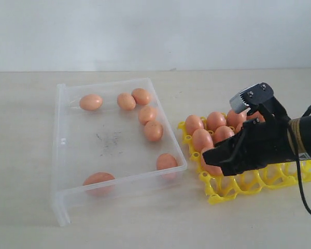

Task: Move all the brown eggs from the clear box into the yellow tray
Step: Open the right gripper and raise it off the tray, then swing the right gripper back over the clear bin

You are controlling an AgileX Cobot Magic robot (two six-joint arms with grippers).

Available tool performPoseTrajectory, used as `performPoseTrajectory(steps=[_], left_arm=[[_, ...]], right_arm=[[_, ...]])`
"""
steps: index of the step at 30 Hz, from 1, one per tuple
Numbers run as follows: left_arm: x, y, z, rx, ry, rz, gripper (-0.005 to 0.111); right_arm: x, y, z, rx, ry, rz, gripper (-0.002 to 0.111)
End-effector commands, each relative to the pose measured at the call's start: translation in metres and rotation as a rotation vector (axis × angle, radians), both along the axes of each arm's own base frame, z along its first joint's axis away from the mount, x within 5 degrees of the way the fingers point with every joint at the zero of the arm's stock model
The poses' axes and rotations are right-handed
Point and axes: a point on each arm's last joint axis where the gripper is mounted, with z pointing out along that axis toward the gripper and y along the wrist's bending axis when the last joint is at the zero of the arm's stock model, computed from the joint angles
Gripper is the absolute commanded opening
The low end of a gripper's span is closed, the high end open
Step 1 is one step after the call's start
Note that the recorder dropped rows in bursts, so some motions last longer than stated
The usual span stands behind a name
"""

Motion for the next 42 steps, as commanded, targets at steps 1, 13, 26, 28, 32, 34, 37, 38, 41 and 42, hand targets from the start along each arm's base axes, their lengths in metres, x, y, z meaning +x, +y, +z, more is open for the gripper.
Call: performPoseTrajectory(steps=[1,13,26,28,32,34,37,38,41,42], left_arm=[[0.0,0.0,0.003,-0.019,-0.02,-0.001,0.004],[0.0,0.0,0.003,-0.019,-0.02,-0.001,0.004],[0.0,0.0,0.003,-0.019,-0.02,-0.001,0.004],[0.0,0.0,0.003,-0.019,-0.02,-0.001,0.004],[0.0,0.0,0.003,-0.019,-0.02,-0.001,0.004],[0.0,0.0,0.003,-0.019,-0.02,-0.001,0.004],[0.0,0.0,0.003,-0.019,-0.02,-0.001,0.004],[0.0,0.0,0.003,-0.019,-0.02,-0.001,0.004],[0.0,0.0,0.003,-0.019,-0.02,-0.001,0.004],[0.0,0.0,0.003,-0.019,-0.02,-0.001,0.004]], right_arm=[[-0.01,-0.003,0.005,-0.049,0.054,0.033,-0.001],[-0.004,0.004,-0.02,-0.148,0.075,-0.012,0.0],[-0.034,0.02,0.05,0.085,-0.042,0.149,0.0],[-0.047,0.022,0.079,0.162,-0.184,0.225,0.0],[-0.085,0.033,0.122,0.195,-0.595,0.537,0.0],[-0.089,0.039,0.128,0.11,-0.716,0.519,0.0],[-0.093,0.052,0.132,0.003,-0.89,0.568,0.0],[-0.095,0.057,0.134,0.016,-0.915,0.582,0.0],[-0.099,0.086,0.179,0.398,-0.934,0.449,0.0],[-0.099,0.091,0.19,0.423,-0.973,0.445,0.0]])
